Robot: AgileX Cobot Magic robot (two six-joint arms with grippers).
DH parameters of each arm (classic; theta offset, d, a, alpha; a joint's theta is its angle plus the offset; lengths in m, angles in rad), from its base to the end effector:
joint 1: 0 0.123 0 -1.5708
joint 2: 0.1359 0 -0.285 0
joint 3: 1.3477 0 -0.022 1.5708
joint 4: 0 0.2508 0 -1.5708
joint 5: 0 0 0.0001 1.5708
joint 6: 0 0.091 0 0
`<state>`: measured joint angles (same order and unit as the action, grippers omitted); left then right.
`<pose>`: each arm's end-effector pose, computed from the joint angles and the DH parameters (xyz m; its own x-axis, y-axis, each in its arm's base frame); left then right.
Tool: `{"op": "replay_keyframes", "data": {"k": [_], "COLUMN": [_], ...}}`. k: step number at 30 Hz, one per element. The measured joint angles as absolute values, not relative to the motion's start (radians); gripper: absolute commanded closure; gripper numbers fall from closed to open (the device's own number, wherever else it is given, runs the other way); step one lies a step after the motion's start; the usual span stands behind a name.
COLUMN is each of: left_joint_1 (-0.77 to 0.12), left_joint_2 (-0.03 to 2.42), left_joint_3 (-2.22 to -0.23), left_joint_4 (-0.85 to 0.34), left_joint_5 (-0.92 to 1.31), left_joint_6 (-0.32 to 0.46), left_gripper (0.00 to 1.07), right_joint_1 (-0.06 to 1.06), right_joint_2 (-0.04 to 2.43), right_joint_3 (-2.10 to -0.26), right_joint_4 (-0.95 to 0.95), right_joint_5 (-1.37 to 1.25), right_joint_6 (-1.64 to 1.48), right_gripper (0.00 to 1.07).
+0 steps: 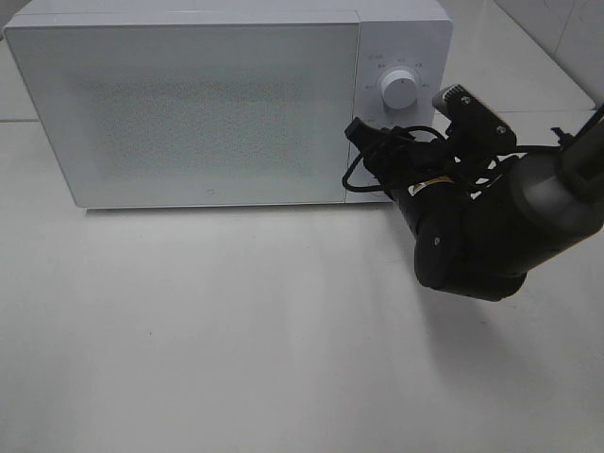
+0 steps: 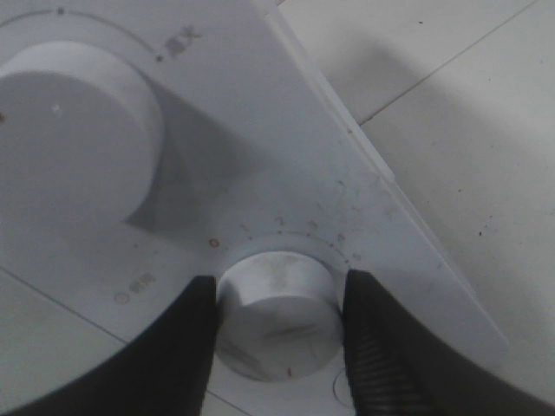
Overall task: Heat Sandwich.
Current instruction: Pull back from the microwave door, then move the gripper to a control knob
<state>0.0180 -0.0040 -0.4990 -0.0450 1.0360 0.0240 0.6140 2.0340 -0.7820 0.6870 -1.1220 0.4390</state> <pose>-0.0043 -0.0036 0.2791 -0.4307 -0.0067 -0.9025 0.0174 0.9997 -0.0157 0.3191 0.1614 0.1253 -0.0952 0.6397 -0.7627 0.0787 0.7686 0.6348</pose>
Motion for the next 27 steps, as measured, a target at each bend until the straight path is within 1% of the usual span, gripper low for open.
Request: {"op": "replay_keyframes", "data": {"k": [5, 9, 11, 27], "left_joint_1": [0.018, 0.018, 0.018, 0.018], "left_joint_2": [-0.004, -0.004, -0.004, -0.004], "left_joint_3": [-0.499, -0.499, -0.499, -0.499], "left_joint_4": [-0.045, -0.045, -0.045, -0.045], "left_joint_5": [1.036, 1.036, 1.036, 1.036], "left_joint_6": [0.024, 0.024, 0.024, 0.024], "left_gripper": [0.04, 0.04, 0.04, 0.04], "right_joint_1": [0.614, 0.614, 0.614, 0.614], "right_joint_2": [2.034, 2.034, 2.034, 2.036], "right_joint_3": [-0.782, -0.782, -0.782, -0.782], "right_joint_4": [0.689, 0.694, 0.697, 0.719], "right_joint_5": [-1.122, -1.122, -1.122, -1.122], "right_joint_6": [0.536, 0.710, 0.744, 1.259], "right_gripper": [0.96, 0.98, 0.99, 0.98]}}
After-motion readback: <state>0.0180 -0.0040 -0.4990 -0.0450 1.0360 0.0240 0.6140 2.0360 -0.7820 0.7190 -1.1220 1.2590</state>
